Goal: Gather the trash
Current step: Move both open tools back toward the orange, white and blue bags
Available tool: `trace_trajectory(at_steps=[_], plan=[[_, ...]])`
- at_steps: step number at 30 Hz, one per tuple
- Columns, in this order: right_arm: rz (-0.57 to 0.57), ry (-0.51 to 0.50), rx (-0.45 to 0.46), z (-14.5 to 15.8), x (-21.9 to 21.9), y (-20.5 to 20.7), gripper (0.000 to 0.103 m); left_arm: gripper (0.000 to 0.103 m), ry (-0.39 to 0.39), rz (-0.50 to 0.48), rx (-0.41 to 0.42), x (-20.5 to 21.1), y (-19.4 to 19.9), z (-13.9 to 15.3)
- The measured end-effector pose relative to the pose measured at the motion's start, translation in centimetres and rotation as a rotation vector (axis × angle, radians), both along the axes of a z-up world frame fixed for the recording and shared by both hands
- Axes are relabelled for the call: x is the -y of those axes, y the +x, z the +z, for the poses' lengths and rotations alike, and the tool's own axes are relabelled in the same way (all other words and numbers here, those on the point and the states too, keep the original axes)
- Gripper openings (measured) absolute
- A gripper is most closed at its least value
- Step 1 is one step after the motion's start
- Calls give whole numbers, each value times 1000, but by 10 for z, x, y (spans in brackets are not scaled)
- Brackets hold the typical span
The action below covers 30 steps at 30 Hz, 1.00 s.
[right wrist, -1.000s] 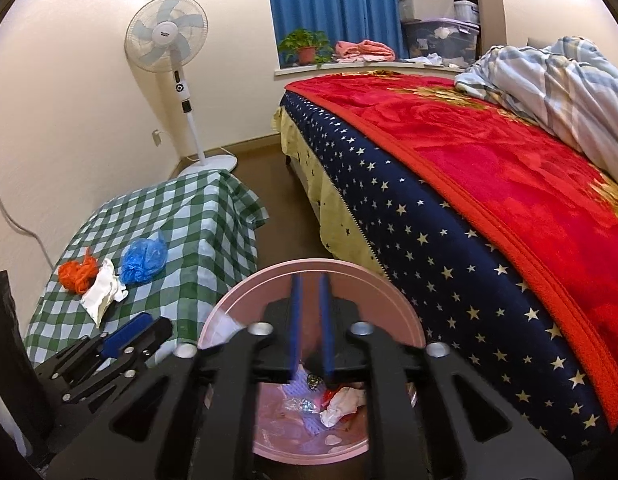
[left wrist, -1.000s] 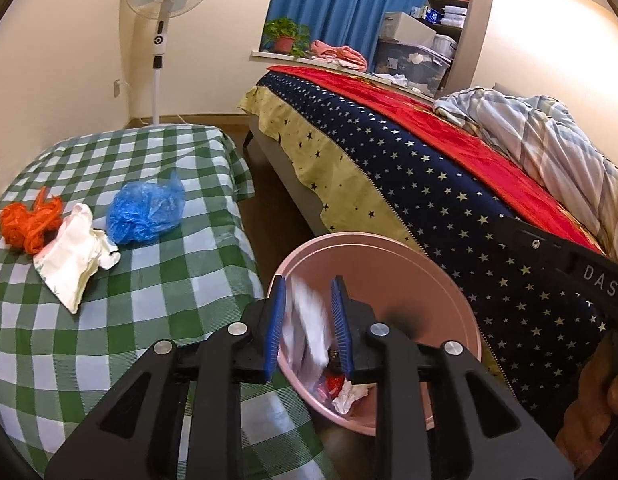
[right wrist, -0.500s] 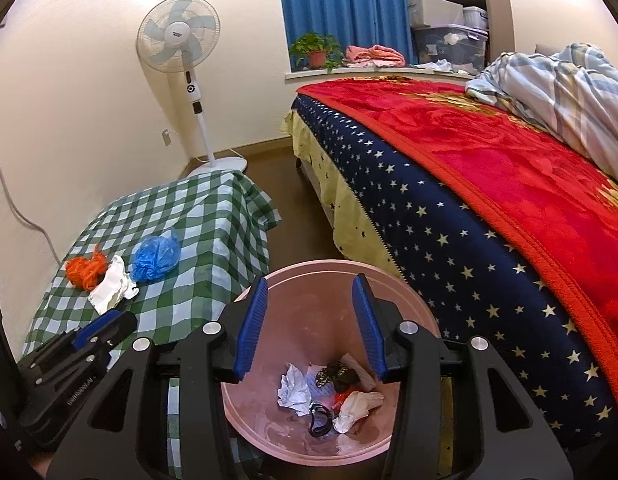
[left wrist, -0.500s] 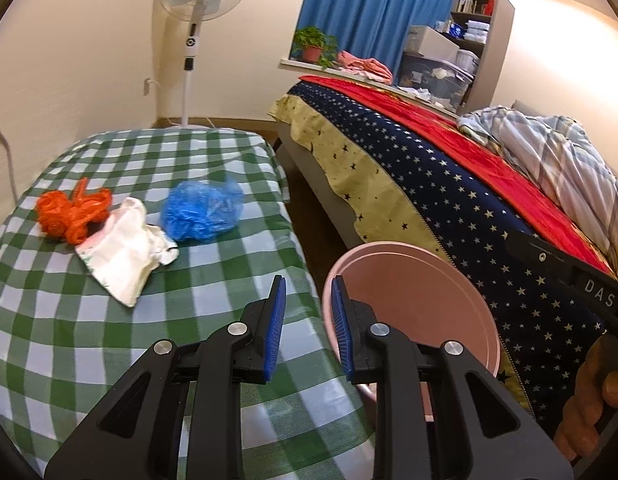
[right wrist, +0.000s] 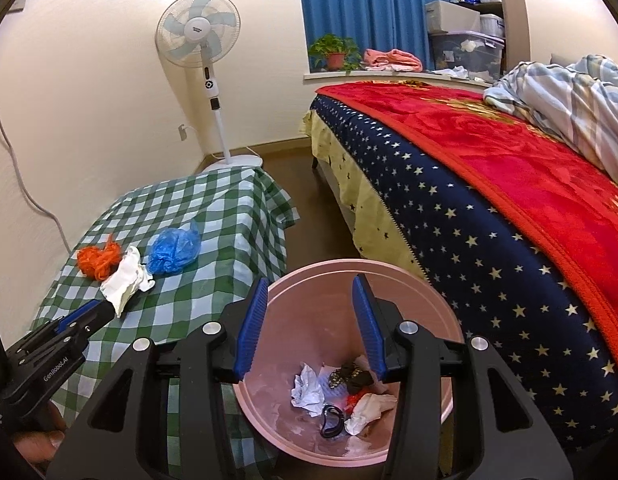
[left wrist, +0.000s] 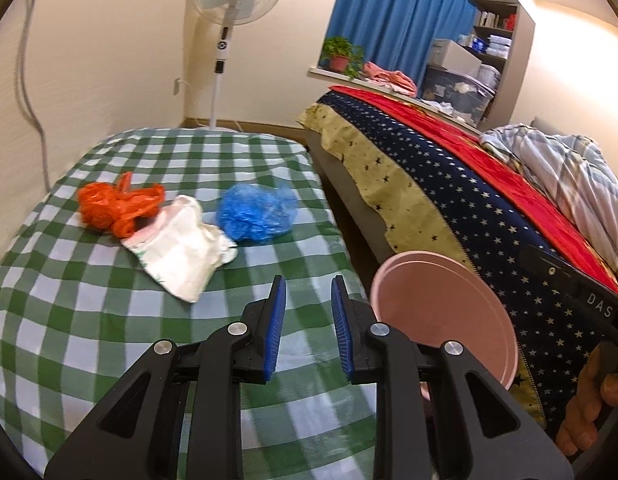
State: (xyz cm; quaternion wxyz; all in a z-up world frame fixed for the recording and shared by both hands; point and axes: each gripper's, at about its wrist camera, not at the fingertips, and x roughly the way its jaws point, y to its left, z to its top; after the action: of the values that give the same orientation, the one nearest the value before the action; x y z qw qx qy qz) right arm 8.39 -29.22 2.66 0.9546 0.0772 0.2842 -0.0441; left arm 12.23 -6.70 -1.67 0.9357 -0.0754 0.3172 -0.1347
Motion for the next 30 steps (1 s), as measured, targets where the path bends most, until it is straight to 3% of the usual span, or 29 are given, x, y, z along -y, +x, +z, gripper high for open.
trace_trajectory(at_steps=[19, 30], plan=[[165, 85, 26, -9, -57, 37, 42, 24, 7, 253, -9, -73, 6, -14], [174, 145, -14, -32, -62, 68, 41, 24, -7, 188, -44, -59, 31, -30]])
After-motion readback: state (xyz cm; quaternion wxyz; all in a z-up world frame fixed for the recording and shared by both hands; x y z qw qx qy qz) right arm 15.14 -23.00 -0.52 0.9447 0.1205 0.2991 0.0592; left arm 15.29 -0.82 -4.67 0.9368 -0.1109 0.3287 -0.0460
